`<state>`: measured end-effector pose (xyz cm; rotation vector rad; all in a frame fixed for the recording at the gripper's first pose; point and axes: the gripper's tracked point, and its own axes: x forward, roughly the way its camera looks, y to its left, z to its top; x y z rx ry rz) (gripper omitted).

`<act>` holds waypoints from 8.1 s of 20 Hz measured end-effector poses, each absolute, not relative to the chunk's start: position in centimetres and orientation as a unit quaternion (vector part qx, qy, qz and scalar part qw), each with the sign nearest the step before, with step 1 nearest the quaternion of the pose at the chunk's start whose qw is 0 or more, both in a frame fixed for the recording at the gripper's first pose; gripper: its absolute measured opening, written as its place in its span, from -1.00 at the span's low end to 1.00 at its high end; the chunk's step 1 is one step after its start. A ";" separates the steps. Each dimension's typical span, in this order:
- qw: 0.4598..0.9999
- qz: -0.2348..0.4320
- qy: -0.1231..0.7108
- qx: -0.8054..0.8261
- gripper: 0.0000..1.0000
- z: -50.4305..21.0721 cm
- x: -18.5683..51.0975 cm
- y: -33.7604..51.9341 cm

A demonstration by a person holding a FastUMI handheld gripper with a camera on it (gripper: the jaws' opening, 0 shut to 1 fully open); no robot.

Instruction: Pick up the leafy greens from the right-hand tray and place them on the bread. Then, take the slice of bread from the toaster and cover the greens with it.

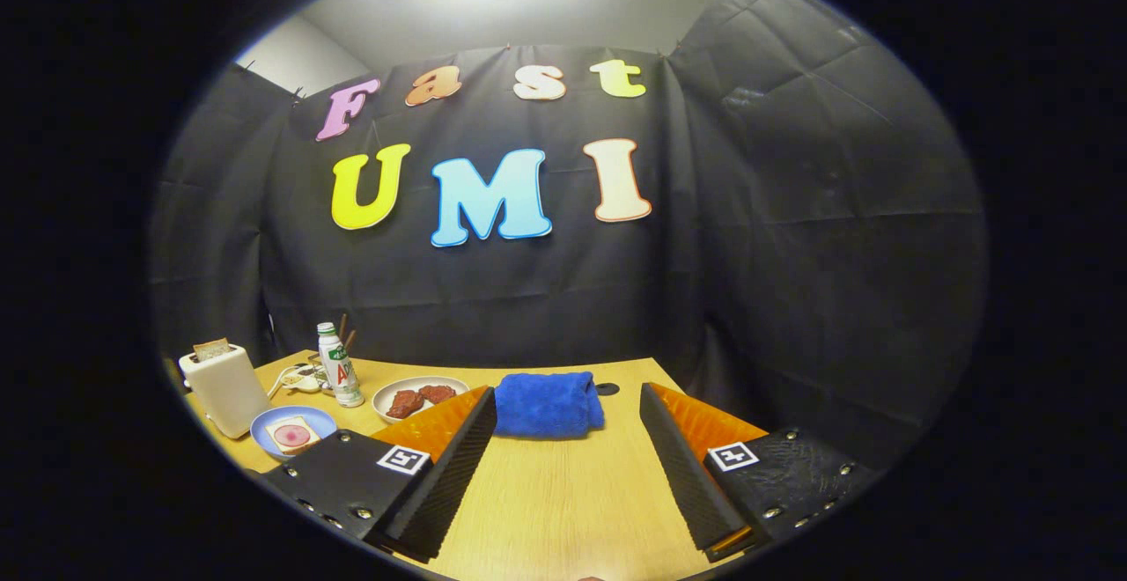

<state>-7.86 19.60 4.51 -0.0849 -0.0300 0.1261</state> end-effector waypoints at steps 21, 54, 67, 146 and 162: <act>0.940 0.172 0.253 -0.153 0.99 -12.6 -5.4 38.0; 0.906 0.249 0.325 -0.104 -0.90 -10.3 -6.7 46.8; 0.870 0.337 0.333 -0.138 -0.90 -12.0 -8.6 59.7; 0.943 0.316 0.034 -0.100 -0.86 -3.2 -17.1 78.0; 0.942 0.318 -0.014 -0.102 -0.86 1.4 -18.3 70.9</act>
